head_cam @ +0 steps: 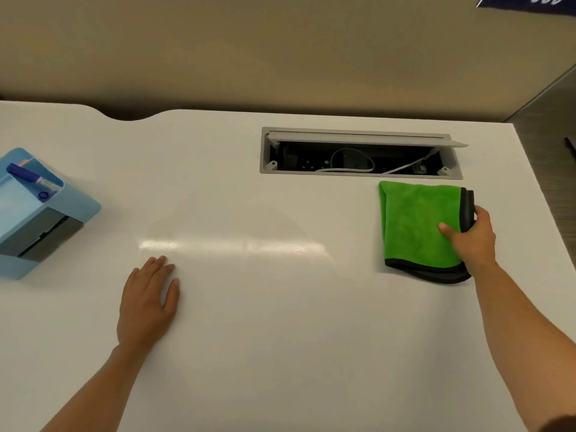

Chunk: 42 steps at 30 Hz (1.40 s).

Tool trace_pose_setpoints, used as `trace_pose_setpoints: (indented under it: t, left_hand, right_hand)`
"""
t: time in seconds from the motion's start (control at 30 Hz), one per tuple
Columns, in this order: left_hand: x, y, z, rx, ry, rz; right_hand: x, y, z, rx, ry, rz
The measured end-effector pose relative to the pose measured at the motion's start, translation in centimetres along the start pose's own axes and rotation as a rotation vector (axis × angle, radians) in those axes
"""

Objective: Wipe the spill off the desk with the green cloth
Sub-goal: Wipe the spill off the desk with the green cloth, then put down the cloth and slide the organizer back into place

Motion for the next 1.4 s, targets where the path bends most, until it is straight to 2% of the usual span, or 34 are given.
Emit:
trace_pose_setpoints:
  t: [0.33,0.43,0.53,0.6,0.73,0.83,1.3,1.4]
  left_hand:
    - [0.2,-0.4,-0.2,0.019,0.0,-0.023]
    - [0.2,-0.4,-0.2,0.014,0.005,-0.024]
    - [0.0,-0.2,-0.1,0.016,0.008,-0.025]
    - [-0.2,-0.1,-0.1,0.014,0.009,-0.028]
    - [-0.1,-0.1,-0.1,0.02,0.015,-0.036]
    - [-0.2,-0.1,-0.1,0.015,0.016,-0.031]
    - [-0.5,0.1,0.0,0.033,0.029,-0.041]
    - [-0.7,0.2,0.0,0.027,0.028,-0.049]
  right_hand:
    - [-2.2,0.0,-0.4,0.078,-0.096,-0.058]
    - [-3.5,-0.4,-1.3,0.154,-0.098,-0.344]
    - [-7.5,0.9,-3.9,0.204,-0.363,-0.532]
    - [-8.3,3.3,-6.1,0.123,-0.438,-0.547]
    - [-5.3,8.5,-8.9,-0.163,-0.322,-0.658]
    - [-4.2,9.5,-8.3,-0.258,-0.303,-0.681]
    - [-4.6,9.6,-6.0,-0.373,-0.357,-0.727]
    - [-5.3,9.5,-6.5,-0.354,-0.361,-0.735]
Point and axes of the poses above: each hand's wrist, its own z-axis towards the middle knuckle, its own y-axis out of the palm, x = y × z, the point moved 10 cm from there along z, towards the middle knuckle, and after that the axes turned 9 degrees about -y, right-handed, at the moved point
